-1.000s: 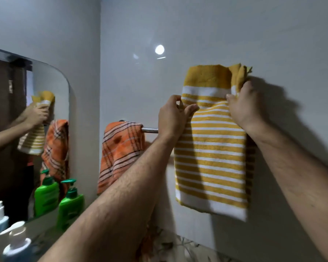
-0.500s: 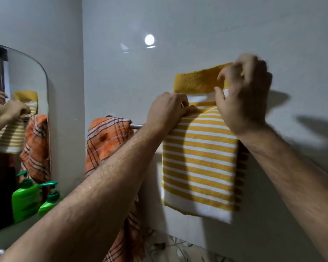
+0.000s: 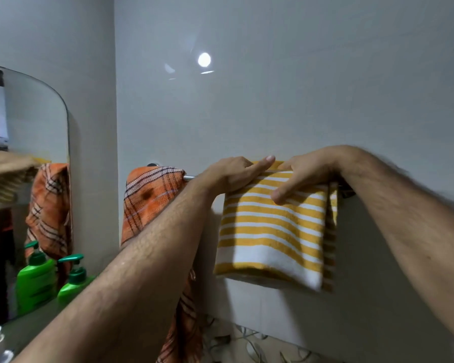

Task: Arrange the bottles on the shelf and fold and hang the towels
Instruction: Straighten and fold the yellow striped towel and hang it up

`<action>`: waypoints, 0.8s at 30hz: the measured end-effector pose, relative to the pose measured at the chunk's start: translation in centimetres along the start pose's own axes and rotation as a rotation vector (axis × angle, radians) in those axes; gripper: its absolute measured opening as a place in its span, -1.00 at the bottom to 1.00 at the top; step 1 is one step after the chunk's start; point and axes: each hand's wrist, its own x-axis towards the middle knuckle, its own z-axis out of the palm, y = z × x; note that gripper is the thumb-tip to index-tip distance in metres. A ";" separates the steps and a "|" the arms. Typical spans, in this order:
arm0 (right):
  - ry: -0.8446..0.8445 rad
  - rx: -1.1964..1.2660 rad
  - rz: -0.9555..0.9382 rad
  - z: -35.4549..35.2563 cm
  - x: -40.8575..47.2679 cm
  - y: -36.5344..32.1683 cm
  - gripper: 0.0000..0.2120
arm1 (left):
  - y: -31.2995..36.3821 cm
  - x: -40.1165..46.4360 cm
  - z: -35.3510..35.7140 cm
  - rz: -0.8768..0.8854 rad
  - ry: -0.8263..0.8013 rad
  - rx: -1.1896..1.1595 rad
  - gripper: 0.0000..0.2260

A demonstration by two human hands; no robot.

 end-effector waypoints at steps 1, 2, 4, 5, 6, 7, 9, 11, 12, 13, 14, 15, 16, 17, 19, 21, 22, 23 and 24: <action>-0.084 0.057 -0.005 -0.2 0.2 0.2 -0.21 | 0.1 0.0 -0.2 -0.015 -0.024 -0.024 -0.19; -0.171 0.112 0.005 -0.4 0.5 0.4 -0.24 | 0.2 0.0 -0.4 -0.025 -0.044 -0.059 -0.14; -0.278 0.199 0.058 -0.6 1.1 0.9 -0.30 | 0.2 0.2 -0.6 -0.036 -0.075 -0.117 -0.02; -0.298 0.227 0.068 -0.6 1.1 1.0 -0.32 | 0.3 0.3 -0.7 -0.041 -0.086 -0.131 0.00; -0.300 0.235 0.052 -0.5 1.0 1.1 -0.35 | 0.2 0.3 -0.6 -0.040 -0.088 -0.138 -0.05; -0.279 0.227 0.023 -0.4 0.9 1.0 -0.36 | 0.0 0.3 -0.6 -0.030 -0.079 -0.138 -0.13; -0.129 0.164 -0.038 0.3 0.4 0.8 -0.38 | -0.1 -0.1 -0.4 0.002 -0.041 -0.122 -0.25; 0.138 -0.012 -0.075 1.1 -0.2 0.3 -0.40 | -0.5 -0.5 0.2 0.057 0.033 -0.088 -0.28; 0.282 -0.165 -0.082 1.6 -0.4 0.1 -0.40 | -0.7 -0.7 0.5 0.091 0.089 -0.072 -0.30; 0.423 -0.323 -0.083 2.4 -0.7 0.0 -0.38 | -0.9 -1.1 0.9 0.125 0.157 -0.066 -0.33; 0.563 -0.448 -0.083 3.1 -1.1 0.0 -0.36 | -1.0 -1.5 1.4 0.158 0.249 -0.087 -0.34; 0.688 -0.504 -0.092 3.9 -1.4 0.1 -0.36 | -1.3 -2.1 2.1 0.193 0.381 -0.126 -0.34; 0.806 -0.505 -0.116 4.8 -1.9 0.4 -0.38 | -1.7 -2.8 3.0 0.221 0.558 -0.157 -0.34; 0.934 -0.482 -0.154 5.9 -2.4 0.9 -0.39 | -2.1 -3.5 4.1 0.219 0.765 -0.169 -0.34; 1.264 -0.424 -0.234 8.8 -3.1 2.1 -0.41 | -2.6 -5.4 6.7 0.085 1.057 -0.267 -0.33; 1.570 -0.272 -0.262 12.0 -3.5 2.9 -0.41 | -2.6 -6.4 8.6 -0.080 1.002 -0.516 -0.32; 1.652 -0.157 -0.238 13.4 -3.5 3.2 -0.38 | -2.5 -6.5 9.2 -0.124 0.875 -0.676 -0.32; 1.687 -0.027 -0.209 14.3 -3.6 3.2 -0.34 | -2.6 -6.3 9.6 -0.143 0.726 -0.828 -0.32; 1.689 0.096 -0.194 14.8 -3.7 3.1 -0.28 | -2.7 -6.2 9.8 -0.143 0.586 -0.937 -0.33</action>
